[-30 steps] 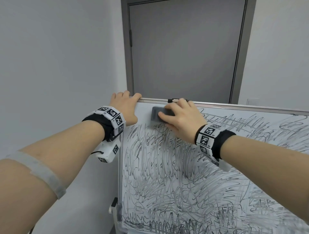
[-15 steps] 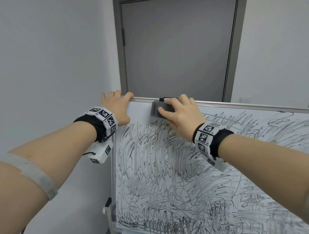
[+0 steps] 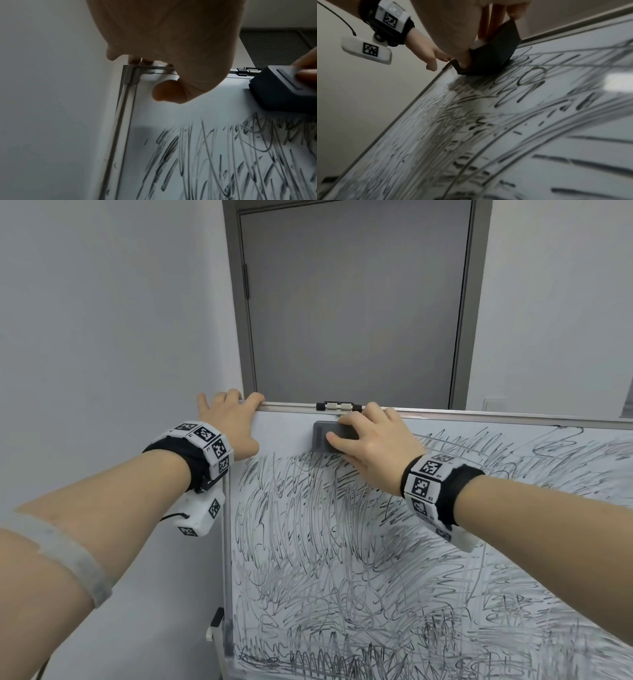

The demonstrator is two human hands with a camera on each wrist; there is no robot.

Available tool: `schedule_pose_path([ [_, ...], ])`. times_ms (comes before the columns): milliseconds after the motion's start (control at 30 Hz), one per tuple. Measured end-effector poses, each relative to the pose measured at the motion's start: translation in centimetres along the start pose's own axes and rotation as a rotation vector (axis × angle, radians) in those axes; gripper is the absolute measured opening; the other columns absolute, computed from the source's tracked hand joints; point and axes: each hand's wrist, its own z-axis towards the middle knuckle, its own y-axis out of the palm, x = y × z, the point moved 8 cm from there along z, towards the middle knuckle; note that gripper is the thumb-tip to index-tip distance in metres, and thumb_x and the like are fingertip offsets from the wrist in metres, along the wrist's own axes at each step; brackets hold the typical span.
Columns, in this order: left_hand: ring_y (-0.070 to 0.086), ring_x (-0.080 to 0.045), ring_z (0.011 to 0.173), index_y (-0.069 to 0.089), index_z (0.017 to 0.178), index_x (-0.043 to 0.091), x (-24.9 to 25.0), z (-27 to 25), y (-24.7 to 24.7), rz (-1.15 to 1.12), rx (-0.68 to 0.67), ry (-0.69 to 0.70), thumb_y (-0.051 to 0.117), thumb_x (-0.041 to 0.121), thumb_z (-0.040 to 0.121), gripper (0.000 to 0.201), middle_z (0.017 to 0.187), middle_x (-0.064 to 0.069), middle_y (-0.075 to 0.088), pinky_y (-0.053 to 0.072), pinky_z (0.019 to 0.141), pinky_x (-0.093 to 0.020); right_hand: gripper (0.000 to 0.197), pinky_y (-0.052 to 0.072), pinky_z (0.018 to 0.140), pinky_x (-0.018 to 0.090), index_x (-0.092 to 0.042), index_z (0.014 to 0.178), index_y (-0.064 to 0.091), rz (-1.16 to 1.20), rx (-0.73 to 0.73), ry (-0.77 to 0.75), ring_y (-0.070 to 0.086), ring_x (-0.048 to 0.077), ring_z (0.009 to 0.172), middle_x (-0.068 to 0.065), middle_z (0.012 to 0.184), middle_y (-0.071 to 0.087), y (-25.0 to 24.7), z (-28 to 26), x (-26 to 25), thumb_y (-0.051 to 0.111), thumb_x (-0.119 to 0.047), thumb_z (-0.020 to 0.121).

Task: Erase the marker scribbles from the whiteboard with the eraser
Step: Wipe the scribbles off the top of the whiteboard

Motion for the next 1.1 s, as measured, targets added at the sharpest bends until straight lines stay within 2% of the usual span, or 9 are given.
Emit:
schedule_pose_path([
  [133,0.041,-0.034,0.126,0.036,0.134,0.033,-0.2,-0.1,-0.1,-0.003,0.011,0.0,0.061,0.021,0.062,0.078,0.124,-0.008,0.047,0.011,0.116,-0.064,0.037,0.037,0.07,0.041,-0.021,0.119,0.063,-0.007,0.022,0.069,0.049,0.034,0.091,0.012,0.116,0.06,-0.4,0.6,0.9,0.068,-0.018,0.083],
  [300,0.041,-0.034,0.127,0.036,0.136,0.033,-0.2,-0.2,-0.2,0.01,0.016,-0.005,0.062,0.02,0.062,0.08,0.127,-0.009,0.046,0.013,0.116,-0.064,0.04,0.036,0.071,0.04,-0.023,0.121,0.061,-0.035,0.002,0.049,0.047,0.032,0.093,0.009,0.119,0.059,-0.5,0.1,0.9,0.069,-0.016,0.083],
  [500,0.041,-0.036,0.123,0.037,0.137,0.029,0.2,-0.4,0.0,-0.021,0.033,0.006,0.062,0.023,0.059,0.082,0.125,-0.012,0.046,0.025,0.112,-0.06,0.031,0.036,0.072,0.041,-0.023,0.122,0.062,-0.039,-0.022,0.064,0.048,0.033,0.093,0.01,0.121,0.059,-2.1,-3.4,4.1,0.063,-0.025,0.091],
  [667,0.039,-0.036,0.127,0.035,0.138,0.029,0.1,-0.5,-0.1,-0.01,0.015,-0.016,0.064,0.024,0.061,0.083,0.128,-0.013,0.045,0.019,0.114,-0.062,0.029,0.036,0.07,0.041,-0.024,0.122,0.063,-0.073,-0.011,0.078,0.047,0.033,0.091,0.009,0.123,0.059,-3.2,-5.8,6.6,0.062,-0.028,0.093],
  [733,0.039,-0.036,0.127,0.035,0.138,0.03,0.1,-0.6,-0.1,-0.005,0.02,-0.022,0.062,0.024,0.059,0.083,0.129,-0.013,0.045,0.02,0.114,-0.061,0.029,0.035,0.07,0.041,-0.024,0.123,0.063,-0.069,-0.01,0.088,0.047,0.033,0.092,0.009,0.123,0.058,-3.2,-6.3,6.9,0.059,-0.029,0.095],
  [933,0.041,-0.036,0.126,0.037,0.137,0.031,0.0,-0.8,-0.4,-0.003,0.026,-0.025,0.057,0.025,0.056,0.083,0.126,-0.012,0.047,0.021,0.113,-0.06,0.031,0.039,0.071,0.044,-0.024,0.124,0.064,-0.059,0.015,0.105,0.048,0.034,0.093,0.01,0.126,0.058,-3.7,-8.2,8.3,0.064,-0.027,0.093],
  [1100,0.051,-0.032,0.11,0.047,0.126,0.018,1.3,-0.5,-1.7,-0.005,-0.022,0.002,0.047,0.027,0.052,0.075,0.112,-0.011,0.054,0.016,0.118,-0.054,0.031,0.037,0.071,0.043,-0.024,0.123,0.064,-0.053,0.019,0.101,0.048,0.034,0.094,0.009,0.125,0.058,-3.6,-7.7,8.1,0.065,-0.027,0.092],
])
